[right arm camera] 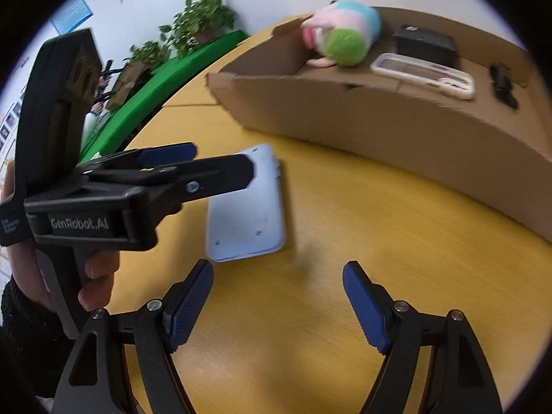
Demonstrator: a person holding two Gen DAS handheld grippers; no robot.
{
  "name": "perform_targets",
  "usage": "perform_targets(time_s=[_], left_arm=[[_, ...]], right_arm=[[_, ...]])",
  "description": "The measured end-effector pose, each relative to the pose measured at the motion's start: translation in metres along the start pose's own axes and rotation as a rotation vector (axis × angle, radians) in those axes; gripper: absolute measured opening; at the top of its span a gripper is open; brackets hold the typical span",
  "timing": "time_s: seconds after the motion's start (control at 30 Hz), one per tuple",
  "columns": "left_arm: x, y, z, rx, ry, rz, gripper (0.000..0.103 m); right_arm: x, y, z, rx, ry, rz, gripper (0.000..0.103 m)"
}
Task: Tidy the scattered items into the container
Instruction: 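Close the right gripper on the white power bank, then carry the power bank with the right gripper over the cardboard box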
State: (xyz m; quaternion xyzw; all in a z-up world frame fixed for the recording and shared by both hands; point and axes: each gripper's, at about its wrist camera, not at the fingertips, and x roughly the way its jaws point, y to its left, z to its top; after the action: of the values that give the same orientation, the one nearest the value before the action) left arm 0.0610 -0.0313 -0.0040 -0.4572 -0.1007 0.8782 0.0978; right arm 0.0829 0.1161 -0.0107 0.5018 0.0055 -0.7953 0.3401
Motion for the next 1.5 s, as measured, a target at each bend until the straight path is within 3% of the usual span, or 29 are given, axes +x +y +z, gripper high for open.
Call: perform_targets(time_s=[0.1,0.27,0.43,0.5,0.57,0.77,1.0,1.23,1.5], left_arm=[[0.010,0.014,-0.004,-0.054,0.032,-0.016,0.097],[0.023,0.027,-0.009,-0.114,0.067,-0.047,0.079],[0.024,0.029,-0.008,-0.131,0.062,-0.060,0.067],[0.024,0.033,-0.008,-0.155,0.058,-0.070,0.063],[0.024,0.037,-0.008,-0.184,0.056,-0.078,0.059],[0.024,0.037,-0.012,-0.210,0.061,-0.091,0.053],[0.017,0.030,-0.015,-0.214,0.062,-0.116,0.045],[-0.013,0.010,0.003,-0.165,-0.006,-0.117,0.045],[-0.054,-0.016,0.048,-0.087,-0.121,-0.127,0.045]], right_arm=[[0.012,0.007,0.005,-0.025,0.009,0.027,0.077],[0.029,0.019,0.015,-0.064,0.017,0.050,0.077],[0.040,0.036,0.016,-0.121,0.017,0.000,0.078],[0.040,0.041,0.014,-0.140,0.010,-0.058,0.069],[0.040,0.043,0.011,-0.160,0.008,-0.094,0.066],[0.037,0.042,0.003,-0.139,-0.016,-0.128,0.065],[0.027,0.033,-0.003,-0.083,-0.046,-0.104,0.065],[-0.003,0.039,0.005,-0.092,-0.135,-0.118,0.065],[-0.049,0.047,0.035,-0.107,-0.286,-0.140,0.065]])
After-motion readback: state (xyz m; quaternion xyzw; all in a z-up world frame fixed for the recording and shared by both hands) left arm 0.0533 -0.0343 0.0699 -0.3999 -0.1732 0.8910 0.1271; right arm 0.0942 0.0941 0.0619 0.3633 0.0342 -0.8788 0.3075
